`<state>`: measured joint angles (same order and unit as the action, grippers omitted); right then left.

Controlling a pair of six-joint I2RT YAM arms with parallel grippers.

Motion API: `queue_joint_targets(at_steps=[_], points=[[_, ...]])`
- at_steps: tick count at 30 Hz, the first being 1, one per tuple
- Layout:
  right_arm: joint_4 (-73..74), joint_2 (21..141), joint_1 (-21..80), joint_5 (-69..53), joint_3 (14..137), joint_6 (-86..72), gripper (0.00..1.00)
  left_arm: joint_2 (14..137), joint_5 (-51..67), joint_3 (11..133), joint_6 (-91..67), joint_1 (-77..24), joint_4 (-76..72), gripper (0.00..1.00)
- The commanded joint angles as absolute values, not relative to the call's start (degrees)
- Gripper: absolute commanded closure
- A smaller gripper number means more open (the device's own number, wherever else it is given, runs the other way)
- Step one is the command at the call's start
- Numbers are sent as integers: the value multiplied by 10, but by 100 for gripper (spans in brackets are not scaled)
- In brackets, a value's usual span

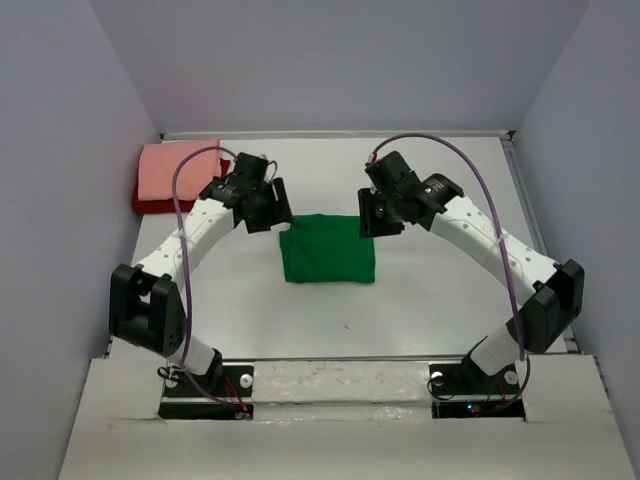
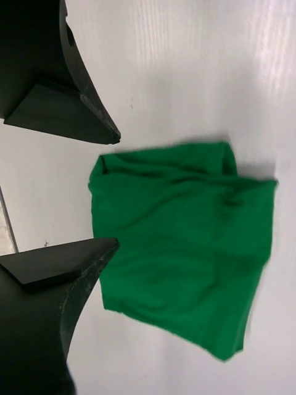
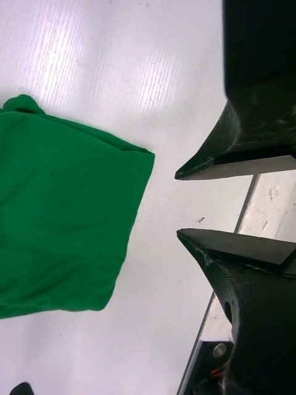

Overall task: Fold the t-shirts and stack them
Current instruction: Smooth out wrinkles on the folded tshirt

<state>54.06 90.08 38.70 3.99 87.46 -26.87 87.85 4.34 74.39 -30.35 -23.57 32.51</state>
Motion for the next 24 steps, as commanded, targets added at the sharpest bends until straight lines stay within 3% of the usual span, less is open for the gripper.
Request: queue_joint_targets(at_steps=[1,6,16,24], points=[[578,860,375,40,916,-263,56,828,234,638,-265,-140,275,26],[583,832,368,5,939,-255,57,831,368,568,-242,-41,233,23],[599,812,368,13,945,-247,57,892,548,477,-313,-8,57,23],[606,807,368,16,961,-250,57,954,509,460,-309,-7,25,25]])
